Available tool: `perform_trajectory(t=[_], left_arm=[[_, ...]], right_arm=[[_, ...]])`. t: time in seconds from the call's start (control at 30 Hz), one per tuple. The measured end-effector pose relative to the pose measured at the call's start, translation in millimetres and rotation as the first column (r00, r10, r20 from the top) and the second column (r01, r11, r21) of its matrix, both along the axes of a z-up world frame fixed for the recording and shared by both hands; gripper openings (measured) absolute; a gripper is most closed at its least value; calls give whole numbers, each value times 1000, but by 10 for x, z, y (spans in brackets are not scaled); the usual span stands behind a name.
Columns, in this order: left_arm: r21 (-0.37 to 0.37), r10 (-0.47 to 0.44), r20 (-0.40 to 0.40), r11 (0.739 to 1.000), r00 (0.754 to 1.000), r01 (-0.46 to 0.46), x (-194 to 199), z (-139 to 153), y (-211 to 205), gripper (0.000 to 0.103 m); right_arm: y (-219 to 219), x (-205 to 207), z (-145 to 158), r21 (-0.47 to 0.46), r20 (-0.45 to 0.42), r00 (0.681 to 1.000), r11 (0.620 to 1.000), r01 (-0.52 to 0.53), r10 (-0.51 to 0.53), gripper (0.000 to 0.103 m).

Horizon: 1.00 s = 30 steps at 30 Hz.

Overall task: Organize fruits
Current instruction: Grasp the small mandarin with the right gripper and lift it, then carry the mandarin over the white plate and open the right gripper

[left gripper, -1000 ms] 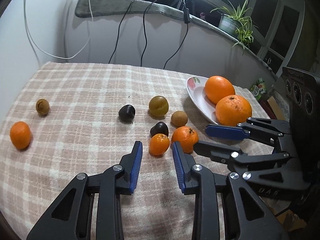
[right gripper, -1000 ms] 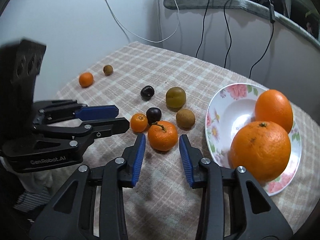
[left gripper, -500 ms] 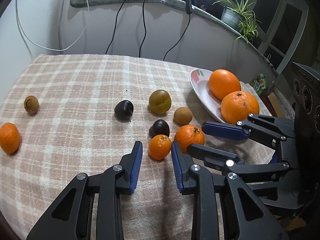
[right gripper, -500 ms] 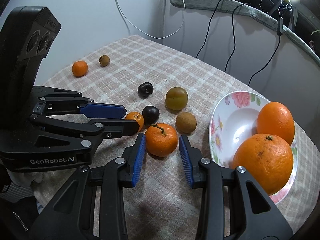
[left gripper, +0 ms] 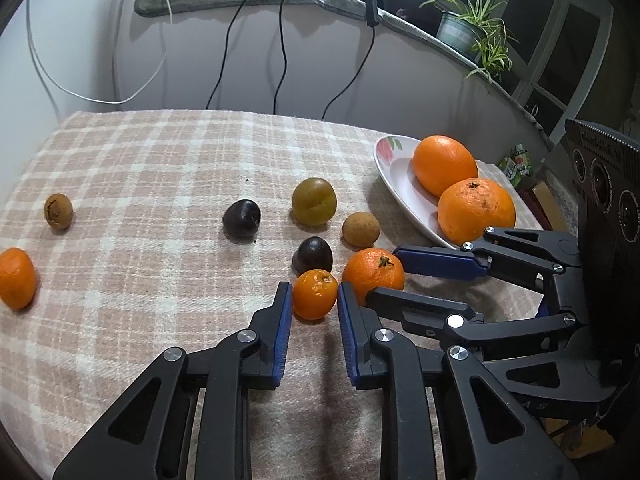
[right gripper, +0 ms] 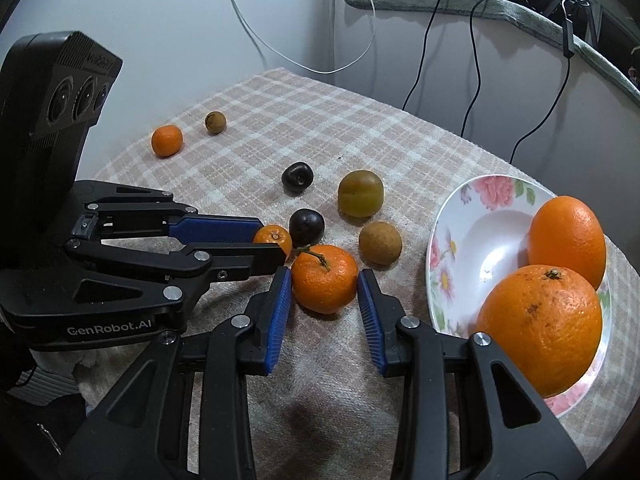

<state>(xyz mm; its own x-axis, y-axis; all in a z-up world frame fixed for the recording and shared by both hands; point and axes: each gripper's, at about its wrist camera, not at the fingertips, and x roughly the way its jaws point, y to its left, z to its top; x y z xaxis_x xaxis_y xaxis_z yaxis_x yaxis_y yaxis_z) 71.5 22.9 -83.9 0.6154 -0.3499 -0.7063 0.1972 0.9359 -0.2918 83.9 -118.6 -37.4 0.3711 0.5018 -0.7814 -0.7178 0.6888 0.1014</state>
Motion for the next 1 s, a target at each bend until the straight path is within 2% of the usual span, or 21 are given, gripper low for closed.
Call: perform_trajectory(t=[0.53, 0.73, 1.0], left_arm=[[-35, 46, 30, 998, 999, -45, -119, 118, 44, 21], [-43, 40, 58, 998, 997, -38, -95, 234, -3, 21], [-62, 16, 89, 998, 996, -10, 14, 342, -165, 21]], right_arm=[[-258, -57, 142, 95, -20, 998, 993, 62, -61, 34], [-464, -77, 343, 154, 0, 996, 984, 93, -94, 34], [-917, -11, 595, 199, 32, 980, 962, 186, -197, 34]])
